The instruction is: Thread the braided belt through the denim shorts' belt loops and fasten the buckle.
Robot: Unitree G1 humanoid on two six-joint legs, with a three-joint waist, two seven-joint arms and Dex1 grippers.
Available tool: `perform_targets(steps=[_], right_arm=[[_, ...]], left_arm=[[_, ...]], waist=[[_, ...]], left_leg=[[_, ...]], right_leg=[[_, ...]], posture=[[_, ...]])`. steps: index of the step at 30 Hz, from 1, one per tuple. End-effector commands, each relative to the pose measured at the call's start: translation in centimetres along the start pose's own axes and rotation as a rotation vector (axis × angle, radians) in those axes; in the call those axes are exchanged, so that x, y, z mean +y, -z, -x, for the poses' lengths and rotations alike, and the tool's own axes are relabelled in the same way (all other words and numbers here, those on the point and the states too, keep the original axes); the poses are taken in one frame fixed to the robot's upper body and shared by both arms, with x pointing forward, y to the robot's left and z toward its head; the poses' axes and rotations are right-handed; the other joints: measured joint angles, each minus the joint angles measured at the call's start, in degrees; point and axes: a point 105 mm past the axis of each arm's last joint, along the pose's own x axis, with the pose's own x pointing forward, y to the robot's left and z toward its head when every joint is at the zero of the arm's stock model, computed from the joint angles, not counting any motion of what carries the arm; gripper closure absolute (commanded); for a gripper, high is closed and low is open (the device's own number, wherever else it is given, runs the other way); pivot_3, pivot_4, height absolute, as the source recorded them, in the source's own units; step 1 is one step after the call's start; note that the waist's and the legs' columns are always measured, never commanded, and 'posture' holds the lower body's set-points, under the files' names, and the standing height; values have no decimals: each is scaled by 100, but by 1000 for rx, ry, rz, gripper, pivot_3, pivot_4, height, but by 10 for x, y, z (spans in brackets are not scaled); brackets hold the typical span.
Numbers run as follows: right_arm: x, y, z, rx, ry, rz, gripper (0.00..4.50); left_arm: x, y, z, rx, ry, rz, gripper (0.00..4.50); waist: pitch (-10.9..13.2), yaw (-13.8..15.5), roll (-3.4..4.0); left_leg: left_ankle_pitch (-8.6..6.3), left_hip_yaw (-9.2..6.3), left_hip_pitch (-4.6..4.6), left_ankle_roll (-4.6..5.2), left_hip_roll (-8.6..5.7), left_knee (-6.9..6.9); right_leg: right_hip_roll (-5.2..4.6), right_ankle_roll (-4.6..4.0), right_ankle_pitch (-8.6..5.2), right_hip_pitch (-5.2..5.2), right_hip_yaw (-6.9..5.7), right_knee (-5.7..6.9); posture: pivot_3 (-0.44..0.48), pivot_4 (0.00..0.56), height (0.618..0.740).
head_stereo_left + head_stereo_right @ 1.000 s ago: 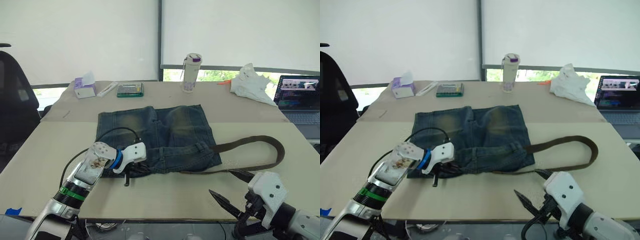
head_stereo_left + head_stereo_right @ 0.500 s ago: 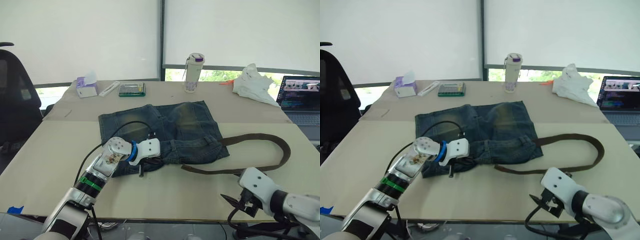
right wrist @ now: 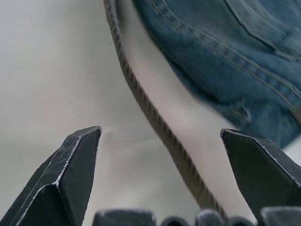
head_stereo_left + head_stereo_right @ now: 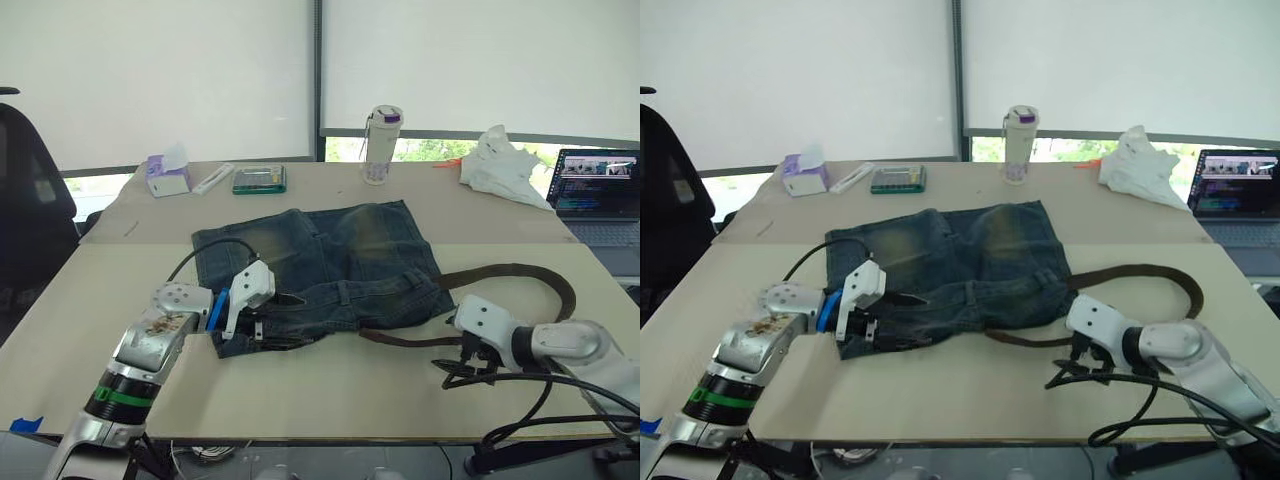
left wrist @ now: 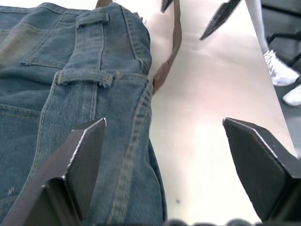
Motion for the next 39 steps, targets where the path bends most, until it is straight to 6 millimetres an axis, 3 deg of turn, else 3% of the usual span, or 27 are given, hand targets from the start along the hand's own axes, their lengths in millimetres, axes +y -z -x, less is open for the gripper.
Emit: perform_targets(steps=[1,5,8,9,19,20,22,26,31,35,39], right_arm=[[-3,-15,-2,-45,-14,37,0],[-2,-18,-8,-53,-43,35,0],[-5,-17,-11,-55,-49,40,775],[-5,-17,-12,-53,-53,39,775],[-3,-5,-17,-16,-94,37,4303],[-3,-5,-17,-17,-97,35,4473],[0,-14,-14,-69,-123,-12,4473],[11,-63,5,-344,-265,-247,4473],[36,-104,32,-483,-464,-334,4473],[38,-118,40,-516,-484,-346,4473],[38,-119,40,-494,-465,-342,4473]], left_arm=[[-8,-16,-4,-100,-15,-59,466],[-22,-14,1,-102,27,-12,466],[-24,-9,5,-93,20,3,420],[-24,-8,5,-93,18,4,420],[-25,-6,3,-114,-3,34,420],[-25,-5,4,-116,-1,46,420],[-24,-6,5,-143,-3,119,420],[-22,-11,3,-240,29,380,420],[-29,-24,-9,-301,149,583,420],[-27,-40,-19,-362,217,699,420],[-24,-60,-22,-443,303,808,420]], waist=[[0,13,0],[0,21,1],[1,12,5],[1,11,7],[1,22,8],[0,23,8],[1,21,8],[2,6,6],[6,-15,6],[6,27,5],[6,38,5]], left_leg=[[0,0,0,0,1,0],[-1,-1,-5,-1,3,-1],[-2,0,-1,-3,10,-3],[-2,0,0,-3,10,-3],[-2,1,-3,-4,10,-4],[-3,1,-3,-5,12,-4],[-4,1,-2,-6,14,-4],[-4,-1,-4,-6,19,-4],[-4,-8,-3,-6,18,-4],[-4,-13,-3,-6,14,-3],[-4,-13,-7,-6,5,0]], right_leg=[[-1,-1,0,0,0,-1],[-6,-3,2,-7,3,0],[-8,-7,4,-6,5,-2],[-8,-7,4,-6,5,-2],[-12,-11,6,-8,5,-5],[-12,-12,7,-8,5,-6],[-12,-13,8,-8,5,-6],[-9,-13,8,-10,5,-3],[-3,-13,8,-10,0,2],[-3,-13,8,-4,-9,-3],[-1,-13,8,-7,-13,-3]], posture=[[0,150,740],[0,150,740],[0,150,740],[0,150,740],[0,150,740],[0,150,740],[0,150,740],[0,150,740],[0,150,740],[0,150,740],[0,150,740]])
